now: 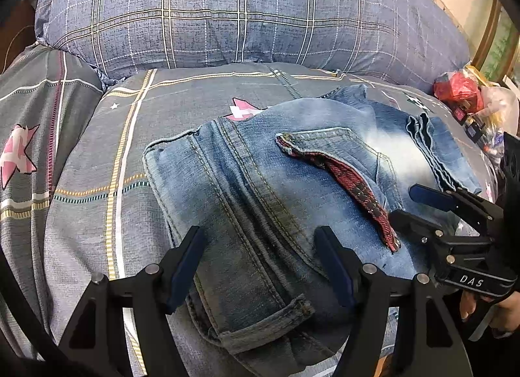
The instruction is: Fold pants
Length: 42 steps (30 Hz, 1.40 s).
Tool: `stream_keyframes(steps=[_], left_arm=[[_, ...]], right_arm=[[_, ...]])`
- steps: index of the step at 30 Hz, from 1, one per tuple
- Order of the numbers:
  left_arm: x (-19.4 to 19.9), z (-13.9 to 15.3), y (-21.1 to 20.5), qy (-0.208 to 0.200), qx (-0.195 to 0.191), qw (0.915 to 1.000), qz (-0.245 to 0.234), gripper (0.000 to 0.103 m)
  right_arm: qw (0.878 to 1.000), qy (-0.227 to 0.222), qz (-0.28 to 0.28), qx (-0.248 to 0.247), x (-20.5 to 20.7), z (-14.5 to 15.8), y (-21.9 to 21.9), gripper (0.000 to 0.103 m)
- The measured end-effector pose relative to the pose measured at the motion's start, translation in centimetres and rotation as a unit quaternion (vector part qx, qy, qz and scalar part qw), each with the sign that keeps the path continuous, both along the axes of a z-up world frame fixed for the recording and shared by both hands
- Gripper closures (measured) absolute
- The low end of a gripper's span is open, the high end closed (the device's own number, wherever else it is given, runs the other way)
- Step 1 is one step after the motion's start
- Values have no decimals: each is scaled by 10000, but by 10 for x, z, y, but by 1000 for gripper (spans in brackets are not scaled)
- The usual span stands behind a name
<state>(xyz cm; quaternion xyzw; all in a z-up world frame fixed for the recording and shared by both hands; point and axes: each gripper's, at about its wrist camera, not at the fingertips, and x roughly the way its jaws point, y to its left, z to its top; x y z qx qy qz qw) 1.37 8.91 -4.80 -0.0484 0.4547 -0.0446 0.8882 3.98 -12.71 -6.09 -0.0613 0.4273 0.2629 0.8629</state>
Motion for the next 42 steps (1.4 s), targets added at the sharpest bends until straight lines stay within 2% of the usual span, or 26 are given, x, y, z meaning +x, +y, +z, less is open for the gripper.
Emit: stream_keyframes(steps=[3, 7, 13, 18, 25, 32, 37, 42], left_arm=[[-1, 0, 3, 20, -94, 10000, -26, 31], [-2, 2, 7, 16, -172, 9998, -33, 31], [-7, 15, 27, -126, -64, 9996, 249, 31], [3, 12, 62, 169, -589, 9968, 510, 31], [32, 9, 83, 442, -1102, 9913, 576, 31], [47, -7, 83, 764, -1307, 9863, 653, 31], [49, -12, 84, 859, -1369, 9845, 676, 31], [50, -16, 83, 919, -1350, 9841, 698, 31]], right_arm=[[9999, -111, -85, -57, -3, 11, 2, 36], [9995, -245, 71, 166, -13, 30, 14, 36], [9972, -337, 615, 253, -36, 45, 44, 36], [9911, -585, 1198, -69, -61, 44, 67, 36], [9726, -1008, 2018, -562, -91, 34, 101, 36], [9522, -1149, 2652, -987, -108, 14, 139, 36], [9513, -1127, 2491, -1421, -93, -11, 157, 36], [9524, -1187, 2397, -1465, -88, -24, 159, 36]])
